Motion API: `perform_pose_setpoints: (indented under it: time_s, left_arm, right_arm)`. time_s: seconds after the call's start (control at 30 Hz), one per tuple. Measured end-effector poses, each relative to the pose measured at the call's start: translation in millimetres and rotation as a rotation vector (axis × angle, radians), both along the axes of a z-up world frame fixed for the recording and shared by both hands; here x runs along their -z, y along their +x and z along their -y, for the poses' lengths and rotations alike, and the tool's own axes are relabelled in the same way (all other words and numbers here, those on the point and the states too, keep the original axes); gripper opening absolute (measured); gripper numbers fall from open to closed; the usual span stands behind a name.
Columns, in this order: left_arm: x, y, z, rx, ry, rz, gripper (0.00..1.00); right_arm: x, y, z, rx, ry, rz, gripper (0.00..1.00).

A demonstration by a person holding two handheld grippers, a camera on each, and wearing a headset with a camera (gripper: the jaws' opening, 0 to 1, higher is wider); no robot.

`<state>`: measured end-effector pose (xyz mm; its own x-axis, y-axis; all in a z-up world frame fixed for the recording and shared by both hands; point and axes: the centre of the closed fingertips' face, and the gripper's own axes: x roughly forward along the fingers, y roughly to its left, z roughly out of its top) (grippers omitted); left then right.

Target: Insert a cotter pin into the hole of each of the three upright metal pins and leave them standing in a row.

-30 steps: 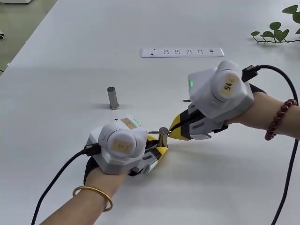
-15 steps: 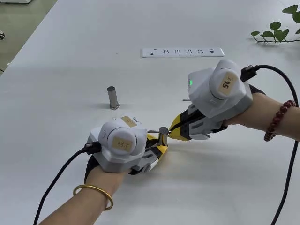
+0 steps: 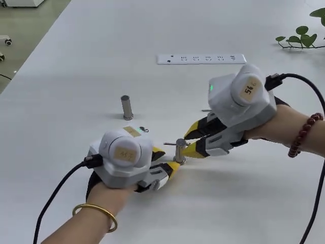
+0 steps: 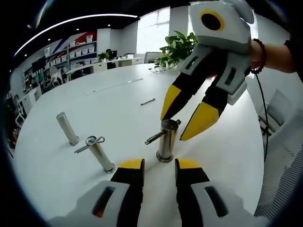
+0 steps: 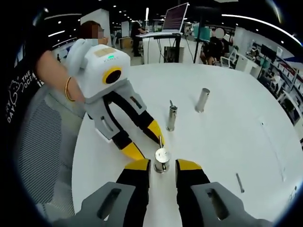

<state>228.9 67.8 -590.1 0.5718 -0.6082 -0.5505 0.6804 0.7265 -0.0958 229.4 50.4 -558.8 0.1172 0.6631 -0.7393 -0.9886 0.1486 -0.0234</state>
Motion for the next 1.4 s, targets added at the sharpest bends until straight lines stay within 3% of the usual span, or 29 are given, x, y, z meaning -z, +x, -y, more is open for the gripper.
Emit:
perform_pose_setpoints:
  time_s: [0.2, 0.4, 0.67, 1.0, 1.2, 1.4]
  left_arm:
    - [-5.1, -6.3, -5.5, -0.035, -0.035, -0.019, 0.31]
    - [-10.4, -14.0, -11.9, -0.039, -0.022, -0.019, 0.34]
    - [-31.6, -16.1, -27.3, -0.063, -0.030, 0.044, 0.40]
    - [-45.1, -17.9, -43.8, -0.084, -0.040, 0.067, 0.46]
    - [-49.9, -20.2, -52.5, -0.108, -0.012, 0.094, 0.53]
    - [-51.1, -23.9, -60.5, -0.127, -0.028, 0.095, 0.61]
  right_arm:
    - [2.2, 0.0, -3.4, 0.012, 0.006, -0.016, 0.15]
    - [1.4, 0.1, -10.6, 0.018, 0.020, -0.022, 0.15]
    - [4.9, -1.7, -13.2, 0.011, 0.006, -0.023, 0.13]
    - [6.3, 0.7, -13.5, 0.022, 0.004, -0.030, 0.09]
    - [7.2, 1.6, -13.3, 0.016, 0.005, -0.029, 0.09]
    - [7.0, 1.6, -13.2, 0.019, 0.017, -0.027, 0.08]
